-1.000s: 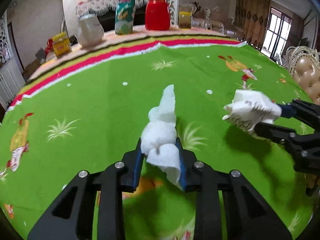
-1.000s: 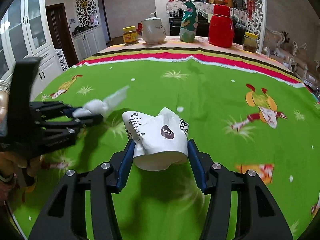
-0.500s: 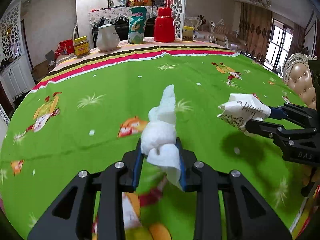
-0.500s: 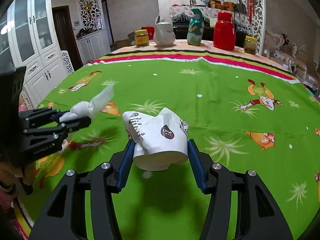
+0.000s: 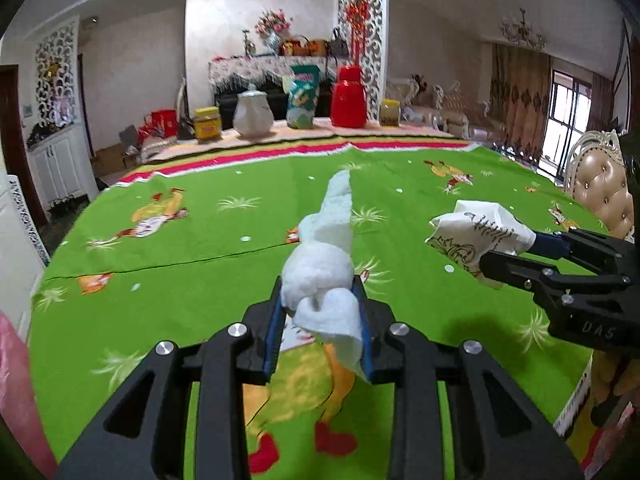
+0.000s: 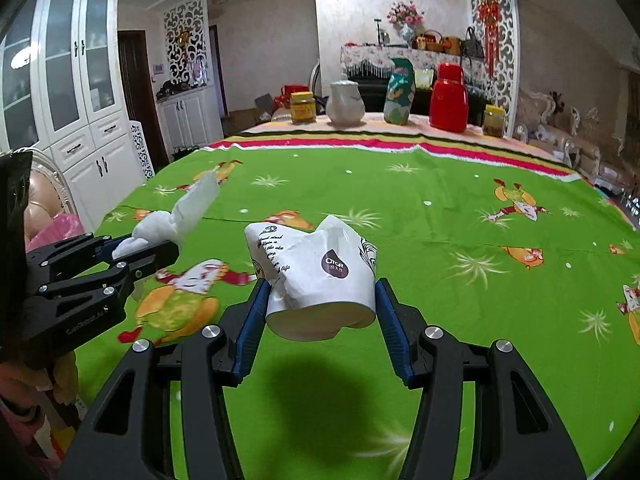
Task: Collect trash
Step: 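Carry the paper cup and tissue to the wastebasket with both tools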
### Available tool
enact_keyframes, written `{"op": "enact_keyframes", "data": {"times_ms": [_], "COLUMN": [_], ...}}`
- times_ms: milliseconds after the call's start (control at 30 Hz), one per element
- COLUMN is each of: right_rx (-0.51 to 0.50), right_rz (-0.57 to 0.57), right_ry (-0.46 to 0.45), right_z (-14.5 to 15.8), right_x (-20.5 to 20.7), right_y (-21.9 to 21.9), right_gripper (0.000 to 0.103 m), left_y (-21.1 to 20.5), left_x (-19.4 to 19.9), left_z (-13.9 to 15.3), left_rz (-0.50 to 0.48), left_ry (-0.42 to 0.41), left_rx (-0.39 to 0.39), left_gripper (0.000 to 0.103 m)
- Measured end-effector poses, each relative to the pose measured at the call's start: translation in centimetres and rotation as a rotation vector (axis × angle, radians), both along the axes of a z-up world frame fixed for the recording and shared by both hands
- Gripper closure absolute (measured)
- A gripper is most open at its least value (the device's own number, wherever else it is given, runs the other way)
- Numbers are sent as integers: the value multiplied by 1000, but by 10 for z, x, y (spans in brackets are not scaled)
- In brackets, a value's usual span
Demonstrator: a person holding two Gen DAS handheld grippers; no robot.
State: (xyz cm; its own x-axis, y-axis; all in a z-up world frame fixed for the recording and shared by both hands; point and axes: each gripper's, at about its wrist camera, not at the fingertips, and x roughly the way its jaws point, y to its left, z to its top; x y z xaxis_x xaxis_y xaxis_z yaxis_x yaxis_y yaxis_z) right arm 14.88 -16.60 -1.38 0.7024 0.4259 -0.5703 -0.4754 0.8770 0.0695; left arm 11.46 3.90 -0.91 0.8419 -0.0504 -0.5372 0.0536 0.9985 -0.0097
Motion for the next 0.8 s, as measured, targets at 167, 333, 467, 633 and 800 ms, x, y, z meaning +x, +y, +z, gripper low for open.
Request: {"op": "enact_keyframes", "data": {"times_ms": [167, 333, 467, 633, 800], "right_rx": [20, 36, 45, 47, 54], "right_rz": [-10, -2, 15, 49, 76], "right_ry": [-25, -53, -75, -84, -75], "right_z": [2, 7, 12, 12, 10], "right_x": [-25, -44, -55, -65, -74], "right_y": [16, 36, 54, 78, 98], "right_gripper": [51, 51, 51, 51, 51], "left_y": [17, 31, 45, 59, 77], "left_x": [-36, -65, -88, -106, -120], "left_z": [4, 7, 10, 13, 12], "left_rz": [48, 69, 93, 119, 146], "left_ry": [-44, -68, -89, -102, -89], "left_rx": [-19, -35, -53, -54, -66], "left_gripper": [72, 72, 71, 70, 70]}}
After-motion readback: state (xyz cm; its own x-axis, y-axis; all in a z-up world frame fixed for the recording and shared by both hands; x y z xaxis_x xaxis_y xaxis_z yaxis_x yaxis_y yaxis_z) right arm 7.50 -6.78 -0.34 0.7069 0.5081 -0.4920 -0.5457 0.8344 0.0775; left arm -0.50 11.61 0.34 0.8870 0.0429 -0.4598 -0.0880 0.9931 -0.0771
